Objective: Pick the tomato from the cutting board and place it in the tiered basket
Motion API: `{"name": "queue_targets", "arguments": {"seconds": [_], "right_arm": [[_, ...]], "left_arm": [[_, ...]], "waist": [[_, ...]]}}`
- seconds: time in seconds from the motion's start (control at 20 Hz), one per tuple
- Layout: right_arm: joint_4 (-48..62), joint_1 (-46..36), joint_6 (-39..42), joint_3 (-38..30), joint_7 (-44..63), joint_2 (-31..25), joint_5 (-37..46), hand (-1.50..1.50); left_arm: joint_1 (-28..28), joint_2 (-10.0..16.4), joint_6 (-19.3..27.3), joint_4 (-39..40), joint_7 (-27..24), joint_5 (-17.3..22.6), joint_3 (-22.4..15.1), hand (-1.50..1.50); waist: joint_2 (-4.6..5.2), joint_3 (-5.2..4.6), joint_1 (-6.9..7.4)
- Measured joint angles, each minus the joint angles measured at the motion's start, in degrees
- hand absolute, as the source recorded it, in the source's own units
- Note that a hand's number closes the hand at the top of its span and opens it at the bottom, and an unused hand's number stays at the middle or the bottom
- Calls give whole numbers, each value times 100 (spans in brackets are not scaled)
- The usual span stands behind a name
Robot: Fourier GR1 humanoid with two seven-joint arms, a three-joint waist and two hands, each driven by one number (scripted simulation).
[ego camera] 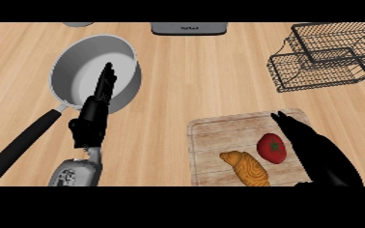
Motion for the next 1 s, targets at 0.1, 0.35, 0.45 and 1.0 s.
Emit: {"name": "queue_targets", "arguments": {"seconds": [0.1,0.35,0.45,1.0], "right_arm": [[51,-7,19,-109,-96,40,17,-150],[278,73,-103,-121,-370,176,241,-150],[450,111,-180,-251,-637,122,245,-150],[1176,146,-1060,-138,-1137,632,780,150]], "left_arm": [[96,-5,-36,-143,97,-5,-23,0],[43,-14,-70,-117,147,-48,29,0],[-27,-37,-70,-26,72,-55,57,0],[57,-41,-162,-104,88,-75,128,0]], "waist": [[2,-1,3],[2,-4,0],[-2,1,-1],[-1,0,3]]}}
